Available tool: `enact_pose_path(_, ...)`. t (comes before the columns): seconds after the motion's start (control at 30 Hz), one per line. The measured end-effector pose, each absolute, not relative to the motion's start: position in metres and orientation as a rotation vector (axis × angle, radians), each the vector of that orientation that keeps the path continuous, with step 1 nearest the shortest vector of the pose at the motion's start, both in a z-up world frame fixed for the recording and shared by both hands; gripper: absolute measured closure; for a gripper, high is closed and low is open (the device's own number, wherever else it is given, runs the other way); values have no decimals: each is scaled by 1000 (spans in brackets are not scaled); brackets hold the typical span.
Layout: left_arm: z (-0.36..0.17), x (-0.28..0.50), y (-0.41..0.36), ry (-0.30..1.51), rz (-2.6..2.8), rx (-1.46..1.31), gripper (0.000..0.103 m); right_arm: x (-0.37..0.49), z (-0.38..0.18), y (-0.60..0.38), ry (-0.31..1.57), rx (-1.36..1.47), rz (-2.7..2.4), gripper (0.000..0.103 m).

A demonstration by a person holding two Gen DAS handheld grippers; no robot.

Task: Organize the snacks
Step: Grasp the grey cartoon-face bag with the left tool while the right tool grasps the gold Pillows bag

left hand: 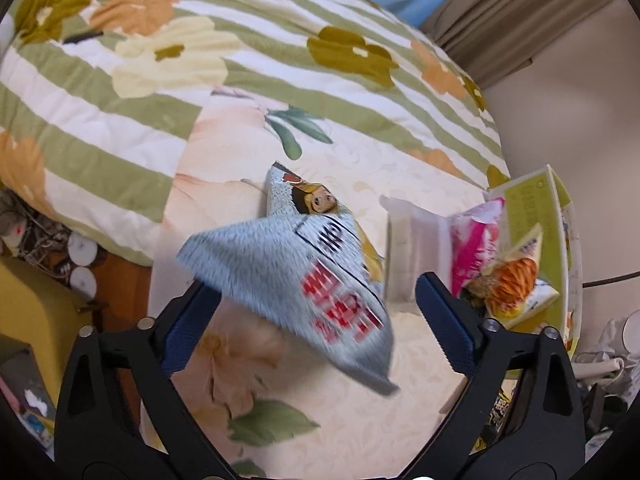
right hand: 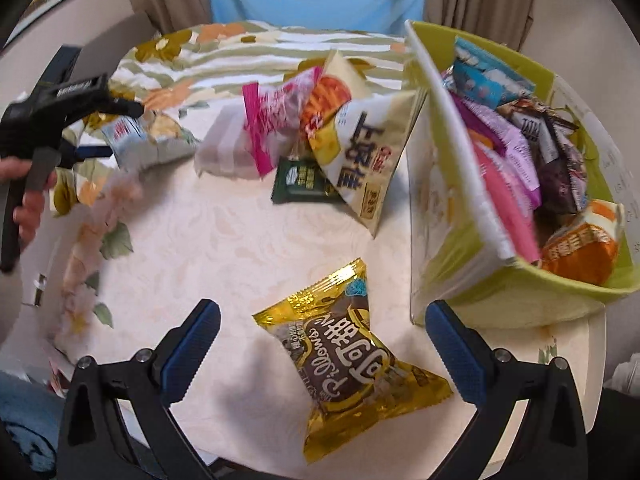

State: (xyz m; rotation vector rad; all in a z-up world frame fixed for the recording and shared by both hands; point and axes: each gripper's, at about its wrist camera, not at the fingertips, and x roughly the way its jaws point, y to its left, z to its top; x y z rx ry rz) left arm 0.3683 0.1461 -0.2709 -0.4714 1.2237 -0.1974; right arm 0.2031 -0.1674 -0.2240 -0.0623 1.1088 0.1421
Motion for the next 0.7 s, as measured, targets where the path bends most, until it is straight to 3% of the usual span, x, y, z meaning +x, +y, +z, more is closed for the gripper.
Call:
enact_pose_path(0.2,-293,381,140,1272,-231,-482,28,211,-247,-168,1157,-94,173,1)
enact_pose_path(0.37,-299,381,134,1284,-260,-459,34,214,-254,-170,1175,-123,183,1)
enact_pose_path(0.43,-300,381,133,1288,-279,-458,42,215,-256,-171,1178,-132,192,1)
enact_pose_path(0.7,-301,370,128,1308,-284,-442,51,210,-266,-165,1217,-192,255,7)
